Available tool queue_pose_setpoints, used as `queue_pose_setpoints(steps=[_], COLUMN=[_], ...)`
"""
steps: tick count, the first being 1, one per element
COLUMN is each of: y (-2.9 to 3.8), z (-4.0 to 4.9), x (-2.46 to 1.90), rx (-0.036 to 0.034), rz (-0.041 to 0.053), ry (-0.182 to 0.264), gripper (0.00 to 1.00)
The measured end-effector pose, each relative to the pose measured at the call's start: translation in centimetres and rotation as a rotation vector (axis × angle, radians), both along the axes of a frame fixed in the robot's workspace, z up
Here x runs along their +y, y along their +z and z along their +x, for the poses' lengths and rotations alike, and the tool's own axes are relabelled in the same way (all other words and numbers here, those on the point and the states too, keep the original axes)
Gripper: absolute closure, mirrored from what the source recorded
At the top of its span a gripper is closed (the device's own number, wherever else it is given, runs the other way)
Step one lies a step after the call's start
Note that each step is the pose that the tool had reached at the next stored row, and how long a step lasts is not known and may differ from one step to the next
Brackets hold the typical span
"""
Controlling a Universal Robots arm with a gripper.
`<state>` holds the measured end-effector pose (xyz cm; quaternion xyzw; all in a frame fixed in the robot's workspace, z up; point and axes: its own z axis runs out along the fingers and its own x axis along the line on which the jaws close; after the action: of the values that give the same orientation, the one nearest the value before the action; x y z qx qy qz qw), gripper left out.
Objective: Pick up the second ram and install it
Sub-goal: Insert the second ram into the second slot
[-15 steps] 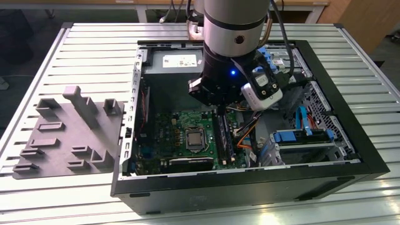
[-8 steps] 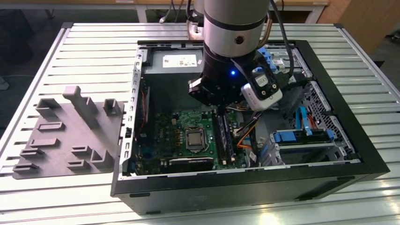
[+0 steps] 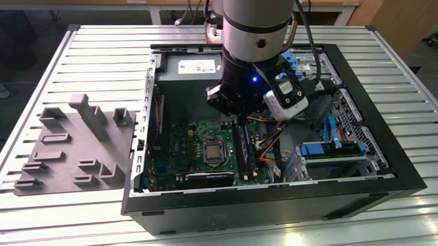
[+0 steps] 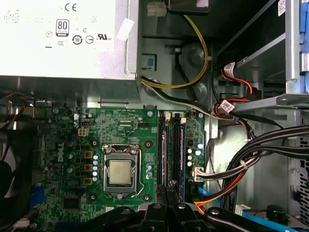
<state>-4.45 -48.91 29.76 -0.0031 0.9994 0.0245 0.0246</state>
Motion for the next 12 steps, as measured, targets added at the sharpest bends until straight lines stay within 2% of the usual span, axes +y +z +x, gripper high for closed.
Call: queue_pose_setpoints(steps=[9, 12], y=[-1.26, -1.32], z=[0.0, 0.0], x=[0.04, 0.04], rx=[0.0001, 0.0002], rz=[-0.0002, -0.0005], ry=[0.0, 0.0], gripper=[0.89, 0.89])
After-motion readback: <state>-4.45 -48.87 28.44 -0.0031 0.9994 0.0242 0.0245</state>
